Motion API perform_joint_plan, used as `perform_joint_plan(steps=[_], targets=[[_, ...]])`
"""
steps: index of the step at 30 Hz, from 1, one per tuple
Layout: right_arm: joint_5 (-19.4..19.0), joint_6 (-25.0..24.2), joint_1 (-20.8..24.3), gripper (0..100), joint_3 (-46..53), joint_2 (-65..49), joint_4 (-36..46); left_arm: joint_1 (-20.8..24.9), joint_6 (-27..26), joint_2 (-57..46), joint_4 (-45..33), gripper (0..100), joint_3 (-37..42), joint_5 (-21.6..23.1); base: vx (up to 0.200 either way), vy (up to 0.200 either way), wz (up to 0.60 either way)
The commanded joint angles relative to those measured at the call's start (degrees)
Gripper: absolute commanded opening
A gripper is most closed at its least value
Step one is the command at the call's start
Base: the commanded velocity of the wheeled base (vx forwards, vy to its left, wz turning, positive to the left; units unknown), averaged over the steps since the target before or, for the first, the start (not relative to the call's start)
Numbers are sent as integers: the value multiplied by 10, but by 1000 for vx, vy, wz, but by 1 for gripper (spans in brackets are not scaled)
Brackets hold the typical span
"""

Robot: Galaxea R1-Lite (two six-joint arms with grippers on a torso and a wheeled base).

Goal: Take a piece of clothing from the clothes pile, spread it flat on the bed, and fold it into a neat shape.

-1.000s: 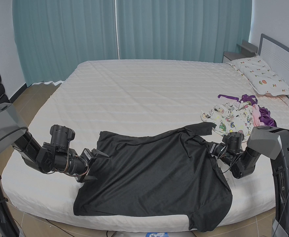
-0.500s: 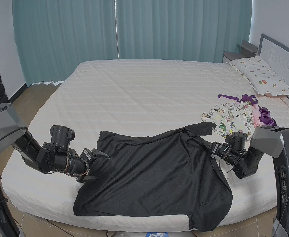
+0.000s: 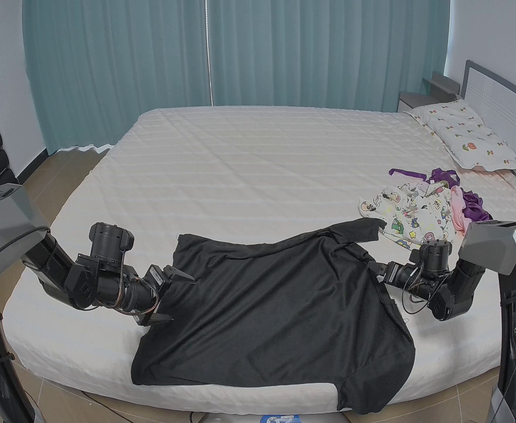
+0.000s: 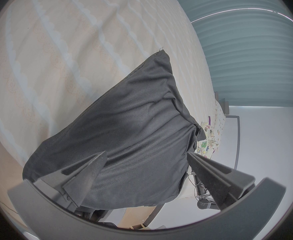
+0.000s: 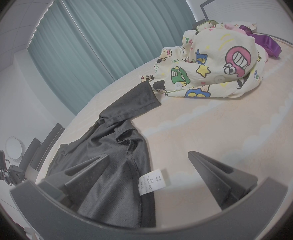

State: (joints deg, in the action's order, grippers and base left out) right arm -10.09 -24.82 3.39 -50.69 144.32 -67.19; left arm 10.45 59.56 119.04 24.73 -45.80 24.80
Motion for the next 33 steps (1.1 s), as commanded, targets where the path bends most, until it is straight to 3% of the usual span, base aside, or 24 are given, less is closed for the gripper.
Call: perform_joint_plan(steps=[1, 12, 29, 30, 33], targets=[[2, 0, 0, 0, 0, -1, 5, 0, 0, 1, 1, 100, 0, 0, 0, 0, 0], [33, 0, 2, 0, 9, -9, 15, 0, 0, 1, 1, 100, 0, 0, 0, 0, 0], [29, 1, -20, 0, 32, -32, 16, 0, 0, 1, 1, 100, 0, 0, 0, 0, 0], [28, 1, -19, 100, 33, -32, 16, 0, 0, 1, 1, 100, 0, 0, 0, 0, 0], [25, -1, -16, 100, 35, -33, 15, 0, 0, 1, 1, 100, 0, 0, 0, 0, 0]])
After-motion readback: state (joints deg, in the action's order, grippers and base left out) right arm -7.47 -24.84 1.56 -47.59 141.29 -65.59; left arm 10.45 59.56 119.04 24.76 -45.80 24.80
